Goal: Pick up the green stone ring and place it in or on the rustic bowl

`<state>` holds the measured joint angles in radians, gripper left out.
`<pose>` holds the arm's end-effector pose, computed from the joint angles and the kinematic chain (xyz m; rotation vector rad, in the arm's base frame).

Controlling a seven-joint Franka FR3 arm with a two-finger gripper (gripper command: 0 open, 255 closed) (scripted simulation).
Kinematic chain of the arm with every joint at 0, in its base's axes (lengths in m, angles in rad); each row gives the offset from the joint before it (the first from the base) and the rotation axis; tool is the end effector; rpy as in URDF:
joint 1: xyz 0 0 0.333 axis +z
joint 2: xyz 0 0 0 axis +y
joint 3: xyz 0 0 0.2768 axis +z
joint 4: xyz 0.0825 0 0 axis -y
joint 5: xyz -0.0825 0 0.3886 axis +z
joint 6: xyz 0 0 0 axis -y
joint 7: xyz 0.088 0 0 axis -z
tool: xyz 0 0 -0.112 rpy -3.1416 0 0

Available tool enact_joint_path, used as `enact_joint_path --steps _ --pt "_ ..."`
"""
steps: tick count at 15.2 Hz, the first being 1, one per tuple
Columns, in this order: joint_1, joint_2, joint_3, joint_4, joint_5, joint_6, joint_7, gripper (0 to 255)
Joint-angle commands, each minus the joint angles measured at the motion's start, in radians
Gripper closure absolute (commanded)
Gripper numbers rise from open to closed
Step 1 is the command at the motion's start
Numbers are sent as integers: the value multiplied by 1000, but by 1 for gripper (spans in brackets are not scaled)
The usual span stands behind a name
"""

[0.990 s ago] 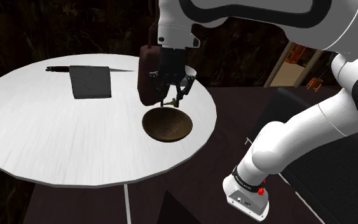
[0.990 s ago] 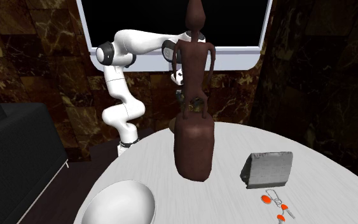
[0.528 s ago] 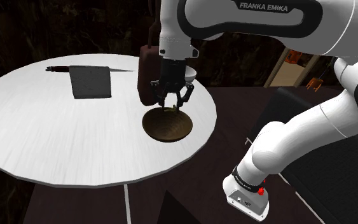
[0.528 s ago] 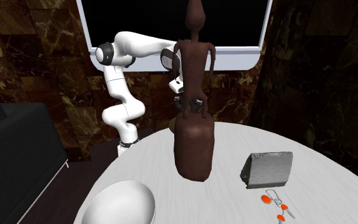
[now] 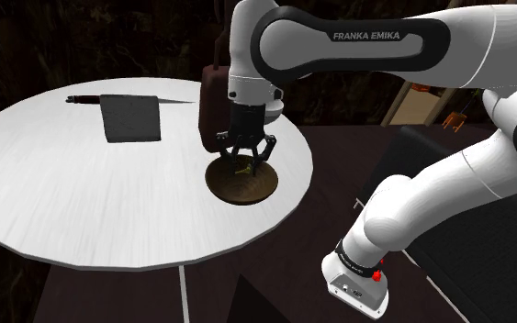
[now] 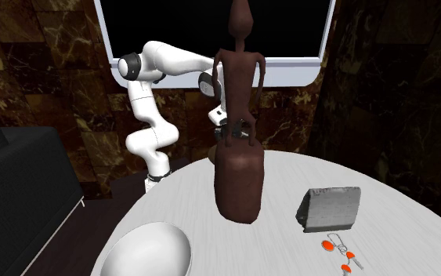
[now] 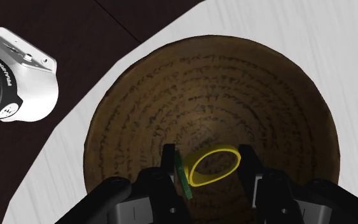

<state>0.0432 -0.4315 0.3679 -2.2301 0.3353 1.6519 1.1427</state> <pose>0.3806 0.2128 0.4756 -2.8377 1.2528 0.3808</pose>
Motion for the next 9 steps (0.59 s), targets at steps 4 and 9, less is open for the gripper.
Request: enact_joint_path --steps 4,9 --pt "0 0 1 -3 0 4 0 255" --pt "0 0 1 -3 0 4 0 0"
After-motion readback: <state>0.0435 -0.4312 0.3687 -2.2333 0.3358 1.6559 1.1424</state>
